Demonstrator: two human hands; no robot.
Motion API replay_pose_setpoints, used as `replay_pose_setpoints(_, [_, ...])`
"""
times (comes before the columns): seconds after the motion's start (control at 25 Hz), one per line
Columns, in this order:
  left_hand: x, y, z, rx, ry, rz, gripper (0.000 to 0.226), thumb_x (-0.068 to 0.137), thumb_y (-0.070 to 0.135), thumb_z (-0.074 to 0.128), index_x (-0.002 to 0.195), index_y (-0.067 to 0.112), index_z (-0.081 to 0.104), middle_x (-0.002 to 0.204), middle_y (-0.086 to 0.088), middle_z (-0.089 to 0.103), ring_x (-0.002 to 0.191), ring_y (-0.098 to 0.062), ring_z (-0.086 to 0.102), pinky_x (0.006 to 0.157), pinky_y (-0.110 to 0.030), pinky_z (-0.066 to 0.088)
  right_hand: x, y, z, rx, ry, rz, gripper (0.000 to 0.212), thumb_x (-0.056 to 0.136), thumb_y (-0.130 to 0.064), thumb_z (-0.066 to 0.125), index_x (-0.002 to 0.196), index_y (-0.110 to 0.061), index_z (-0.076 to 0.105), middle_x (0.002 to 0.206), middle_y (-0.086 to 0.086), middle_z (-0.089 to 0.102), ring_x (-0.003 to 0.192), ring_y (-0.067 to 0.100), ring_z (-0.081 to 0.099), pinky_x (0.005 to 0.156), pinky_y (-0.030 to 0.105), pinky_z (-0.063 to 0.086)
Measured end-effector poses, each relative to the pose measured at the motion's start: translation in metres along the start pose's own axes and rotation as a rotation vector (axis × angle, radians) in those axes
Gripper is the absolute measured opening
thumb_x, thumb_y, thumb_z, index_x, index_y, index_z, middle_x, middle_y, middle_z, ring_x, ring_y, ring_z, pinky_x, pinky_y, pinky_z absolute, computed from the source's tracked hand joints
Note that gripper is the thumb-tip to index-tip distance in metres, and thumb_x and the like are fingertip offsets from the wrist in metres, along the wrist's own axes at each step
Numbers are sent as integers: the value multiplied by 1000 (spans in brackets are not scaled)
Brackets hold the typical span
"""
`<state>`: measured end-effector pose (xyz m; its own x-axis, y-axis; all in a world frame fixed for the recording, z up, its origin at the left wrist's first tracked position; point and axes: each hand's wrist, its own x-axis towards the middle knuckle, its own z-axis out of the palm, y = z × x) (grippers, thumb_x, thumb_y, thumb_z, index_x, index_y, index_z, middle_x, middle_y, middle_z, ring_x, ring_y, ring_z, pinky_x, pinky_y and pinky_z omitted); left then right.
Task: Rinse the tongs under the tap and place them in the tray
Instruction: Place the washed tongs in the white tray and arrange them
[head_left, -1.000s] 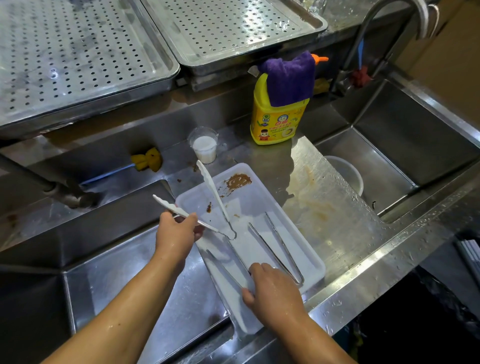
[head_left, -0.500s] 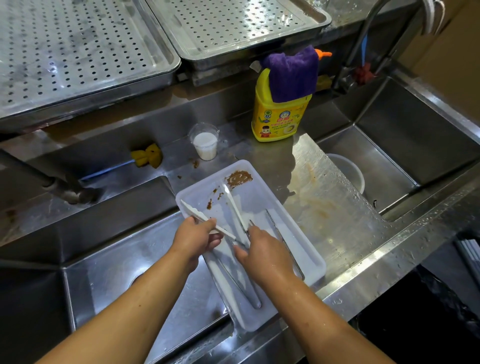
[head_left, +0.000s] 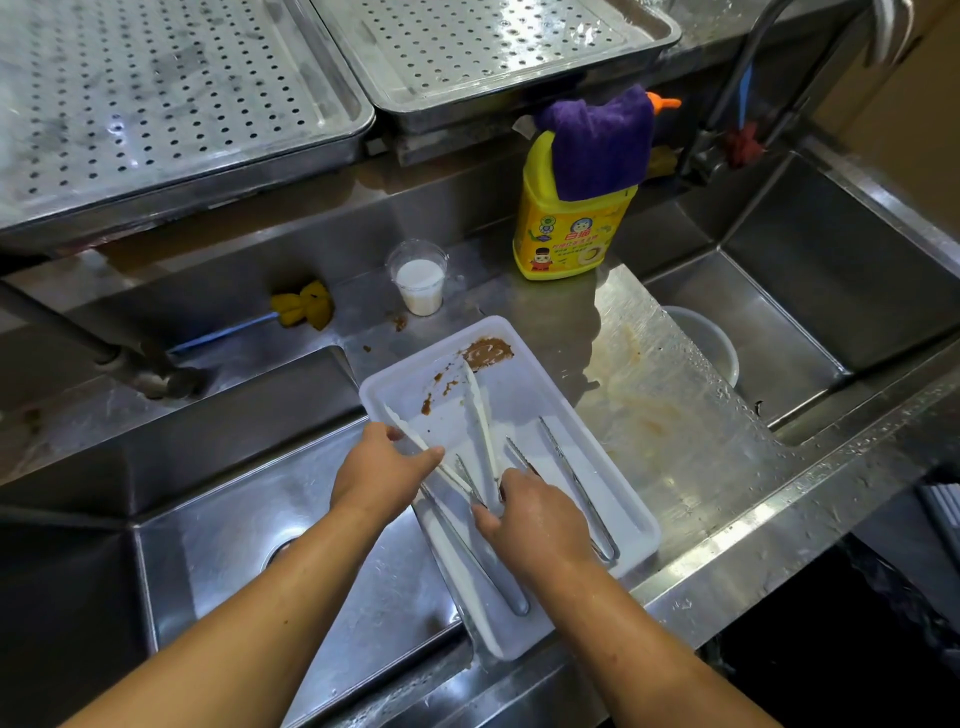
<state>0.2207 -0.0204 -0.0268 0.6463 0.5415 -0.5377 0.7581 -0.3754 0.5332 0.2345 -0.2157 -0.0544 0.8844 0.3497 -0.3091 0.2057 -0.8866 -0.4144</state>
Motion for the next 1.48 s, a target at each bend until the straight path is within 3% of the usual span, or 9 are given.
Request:
replay_pose_setpoints(0.12, [-2, -5, 2, 0, 3, 38, 51, 91, 48, 79, 128, 22, 56, 127, -3, 68, 103, -28, 70, 88, -45, 63, -2, -1, 2, 27, 23, 3, 38, 93, -59, 57, 101, -22, 54, 93, 0, 66, 78, 24, 66, 64, 39, 56])
replay_pose_setpoints(0.24, [-3, -7, 4, 9, 40, 85, 51, 93, 46, 78, 132, 23, 55, 127, -3, 68, 100, -21, 64, 83, -39, 58, 0, -3, 3, 45, 62, -11, 38, 95, -59, 55, 104, -22, 51, 94, 0, 67, 80, 26, 68, 66, 43, 58])
replay_pose_setpoints(0.48, [-1, -16, 10, -56, 15, 103, 48, 91, 48, 77, 129, 29, 54, 98, 2, 69, 95, -20, 69, 74, -36, 54, 17, -11, 3, 34, 87, -19, 37, 97, -56, 56, 105, -20, 51, 91, 2, 70, 78, 29, 69, 59, 38, 53])
replay_pose_setpoints(0.76, [9, -28, 16, -46, 7, 123, 47, 89, 49, 78, 127, 35, 53, 93, 5, 66, 85, -15, 68, 62, -29, 51, 28, -17, 4, -7, 68, -6, 38, 97, -55, 55, 108, -19, 51, 94, 5, 70, 79, 29, 70, 64, 41, 60])
replay_pose_setpoints(0.92, [8, -29, 18, -2, 13, 155, 40, 90, 47, 77, 121, 39, 54, 93, 4, 68, 81, -14, 69, 63, -30, 55, 25, -17, 0, -3, 52, 0, 41, 96, -61, 55, 104, -22, 47, 88, 2, 67, 73, 27, 65, 55, 35, 49])
replay_pose_setpoints(1.0, [3, -28, 16, 79, 51, 223, 30, 90, 45, 75, 113, 41, 55, 88, 9, 65, 75, -9, 66, 57, -26, 49, 16, -10, -6, 45, 123, -4, 43, 94, -61, 55, 111, -22, 52, 96, 2, 68, 84, 28, 66, 61, 38, 50])
replay_pose_setpoints(1.08, [-5, -29, 15, 210, 59, 360, 21, 90, 44, 71, 106, 42, 57, 90, 15, 60, 75, -7, 62, 55, -21, 40, 1, 7, -12, 42, 216, -6, 45, 93, -54, 58, 125, -22, 55, 115, 2, 64, 103, 27, 62, 79, 44, 56])
replay_pose_setpoints(1.2, [-17, -34, 18, 346, -101, 557, 23, 90, 55, 72, 108, 44, 62, 99, 20, 56, 84, -4, 60, 62, -19, 39, -19, 38, -16, -59, 203, 65, 51, 93, -45, 62, 137, -21, 52, 127, 4, 57, 117, 27, 57, 95, 43, 53])
replay_pose_setpoints(1.48, [-27, -47, 29, 476, -174, 624, 31, 90, 59, 72, 114, 38, 68, 108, 14, 58, 96, -11, 59, 78, -28, 52, -19, 50, -28, -88, 220, 49, 37, 93, -31, 64, 127, -16, 61, 114, 9, 62, 105, 33, 60, 86, 44, 52])
